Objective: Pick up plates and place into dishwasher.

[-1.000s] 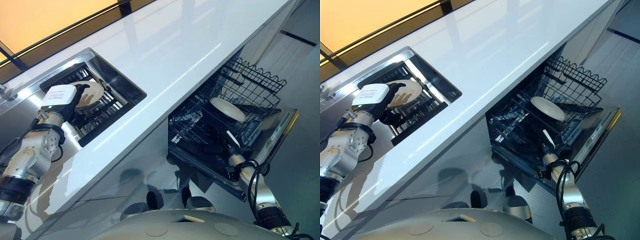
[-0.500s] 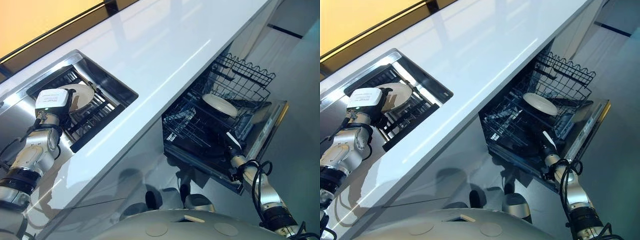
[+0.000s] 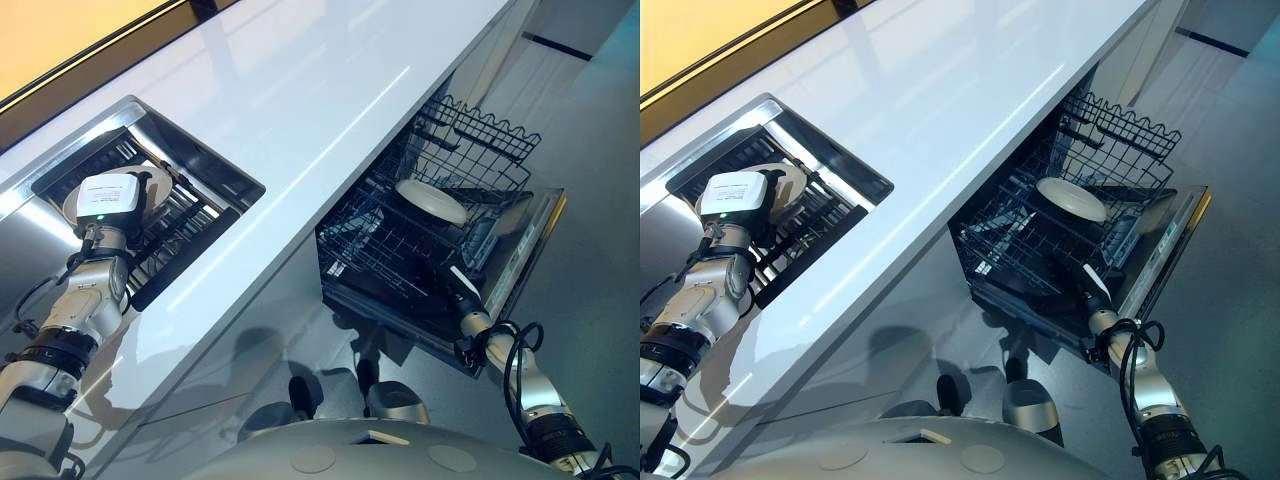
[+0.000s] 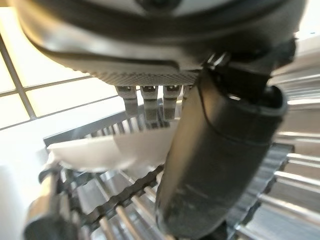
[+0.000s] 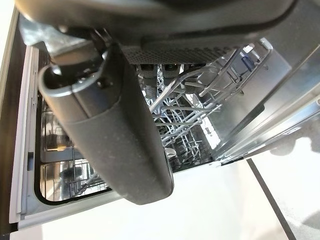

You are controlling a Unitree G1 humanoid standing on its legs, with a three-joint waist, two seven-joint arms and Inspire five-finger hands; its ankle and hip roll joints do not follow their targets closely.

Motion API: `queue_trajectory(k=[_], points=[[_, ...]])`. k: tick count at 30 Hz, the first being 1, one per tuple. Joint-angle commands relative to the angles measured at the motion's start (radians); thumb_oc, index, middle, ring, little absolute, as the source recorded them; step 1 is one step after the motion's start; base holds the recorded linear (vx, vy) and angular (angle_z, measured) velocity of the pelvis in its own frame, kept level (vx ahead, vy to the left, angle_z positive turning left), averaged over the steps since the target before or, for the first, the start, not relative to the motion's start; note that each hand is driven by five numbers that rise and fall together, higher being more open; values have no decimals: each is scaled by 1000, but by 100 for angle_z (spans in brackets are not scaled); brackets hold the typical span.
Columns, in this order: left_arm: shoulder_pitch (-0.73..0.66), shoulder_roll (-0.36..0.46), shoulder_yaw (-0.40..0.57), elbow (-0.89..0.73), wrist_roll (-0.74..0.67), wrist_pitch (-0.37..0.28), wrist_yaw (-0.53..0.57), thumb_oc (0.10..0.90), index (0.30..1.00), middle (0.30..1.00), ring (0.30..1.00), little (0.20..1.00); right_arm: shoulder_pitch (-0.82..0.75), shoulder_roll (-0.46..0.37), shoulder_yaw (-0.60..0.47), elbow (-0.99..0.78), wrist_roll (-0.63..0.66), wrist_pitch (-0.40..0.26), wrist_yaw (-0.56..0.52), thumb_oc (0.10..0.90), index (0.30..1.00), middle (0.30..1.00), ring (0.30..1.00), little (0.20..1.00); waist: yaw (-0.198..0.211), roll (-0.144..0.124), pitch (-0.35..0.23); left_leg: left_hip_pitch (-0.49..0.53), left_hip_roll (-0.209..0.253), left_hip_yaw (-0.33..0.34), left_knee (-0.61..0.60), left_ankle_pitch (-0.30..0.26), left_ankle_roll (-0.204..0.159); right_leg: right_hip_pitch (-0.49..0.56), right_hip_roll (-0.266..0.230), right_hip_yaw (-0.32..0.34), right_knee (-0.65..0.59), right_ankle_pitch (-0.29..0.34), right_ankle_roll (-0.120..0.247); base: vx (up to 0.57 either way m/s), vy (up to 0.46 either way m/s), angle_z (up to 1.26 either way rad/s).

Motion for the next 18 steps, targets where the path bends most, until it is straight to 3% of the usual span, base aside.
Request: queue_trajectory(k=[1, 12, 18], points=[[-209, 39, 5, 55, 60, 53, 114, 100, 300, 300, 300, 200, -78, -56, -11, -87, 56, -109, -4, 800, 900, 900, 900, 900, -15, 37, -33, -12, -56, -40, 21, -114, 45, -78, 56, -28, 178, -157, 54, -53, -21, -1], [-130, 174, 125, 29, 182, 107, 98, 100, 300, 300, 300, 200, -75, -31, -40, -106, 64, -120, -2, 800, 900, 900, 900, 900, 12, 51, -70, -11, -52, -48, 17, -107, 29, -49, 56, -61, 141, -157, 46, -74, -48, -1], [-74, 232, 256, -27, 67, 62, 207, 100, 300, 300, 300, 200, -92, -15, -57, -133, 70, -140, -49, 800, 900, 900, 900, 900, 39, 60, -89, -10, -49, -62, 13, -103, 21, -33, 55, -81, 133, -164, 39, -77, -69, 1]])
